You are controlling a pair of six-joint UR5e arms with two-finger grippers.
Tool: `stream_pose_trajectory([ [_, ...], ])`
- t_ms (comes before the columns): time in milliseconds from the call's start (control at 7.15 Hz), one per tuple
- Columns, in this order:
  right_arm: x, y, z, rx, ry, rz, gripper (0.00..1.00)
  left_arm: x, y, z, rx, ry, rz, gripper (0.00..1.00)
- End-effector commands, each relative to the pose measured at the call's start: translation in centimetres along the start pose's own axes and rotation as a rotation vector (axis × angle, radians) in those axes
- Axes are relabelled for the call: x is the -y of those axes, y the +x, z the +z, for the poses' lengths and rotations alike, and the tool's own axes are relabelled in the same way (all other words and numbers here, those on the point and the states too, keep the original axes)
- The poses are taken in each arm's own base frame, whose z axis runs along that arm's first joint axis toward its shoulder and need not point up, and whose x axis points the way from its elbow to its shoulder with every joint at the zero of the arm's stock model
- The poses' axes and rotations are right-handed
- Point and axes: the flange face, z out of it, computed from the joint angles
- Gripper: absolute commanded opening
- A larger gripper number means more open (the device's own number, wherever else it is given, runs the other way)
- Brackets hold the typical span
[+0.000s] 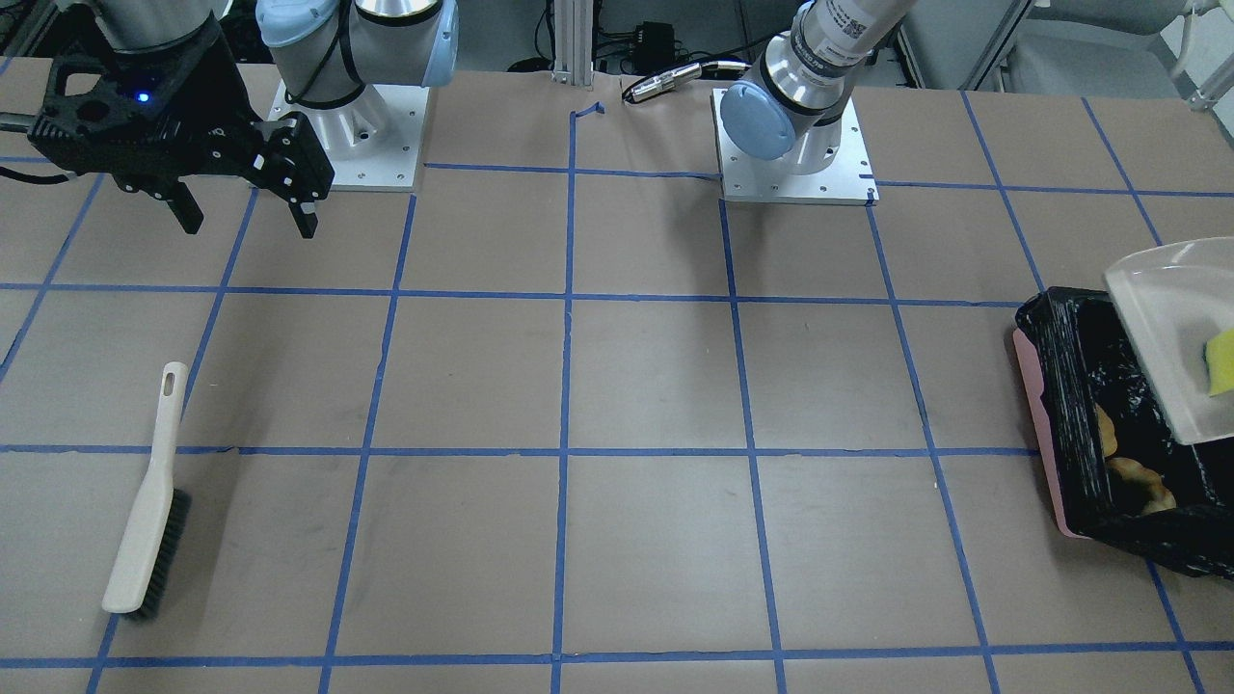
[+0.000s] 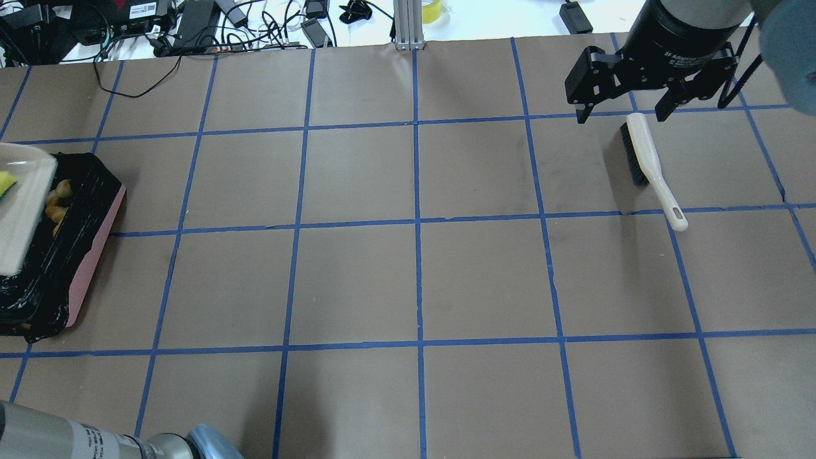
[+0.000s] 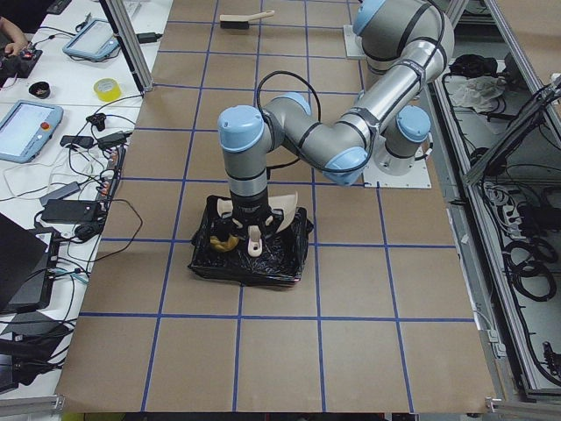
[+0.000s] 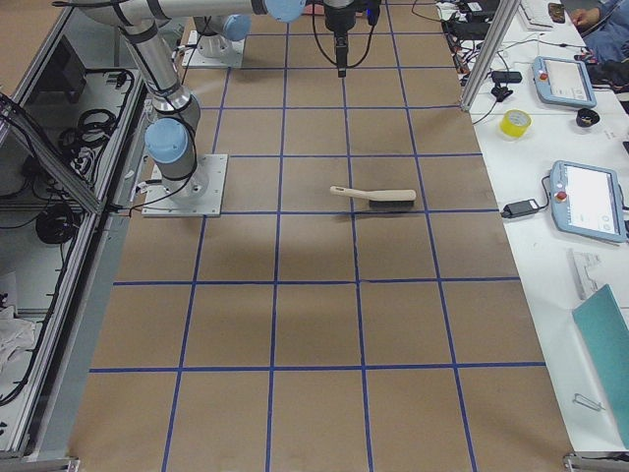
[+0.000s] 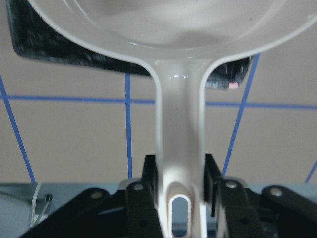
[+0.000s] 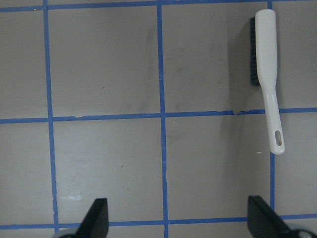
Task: Sweep and dump trash into bin
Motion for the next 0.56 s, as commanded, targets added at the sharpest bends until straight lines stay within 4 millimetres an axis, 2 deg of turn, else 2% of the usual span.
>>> stream_pose_trajectory([
  [0, 0.0, 0.0, 0.0, 0.000, -0.001, 0.000, 1.00, -2.8, 0.6, -0.9, -0.036, -0.252, -0.002, 0.00],
  [140, 0.0, 0.0, 0.0, 0.001, 0.001, 0.000, 1.00, -0.8, -1.1, -2.4, -0.032, -0.376, -0.034, 0.00],
  [280, 0.0, 0.0, 0.0, 0.000, -0.001, 0.000, 1.00, 4.2, -3.1, -4.8, 0.000, -0.506, -0.055, 0.00],
  [420, 0.0, 0.0, 0.0, 0.001, -0.001, 0.000, 1.00, 9.9, -3.9, -6.1, 0.039, -0.609, -0.084, 0.00],
])
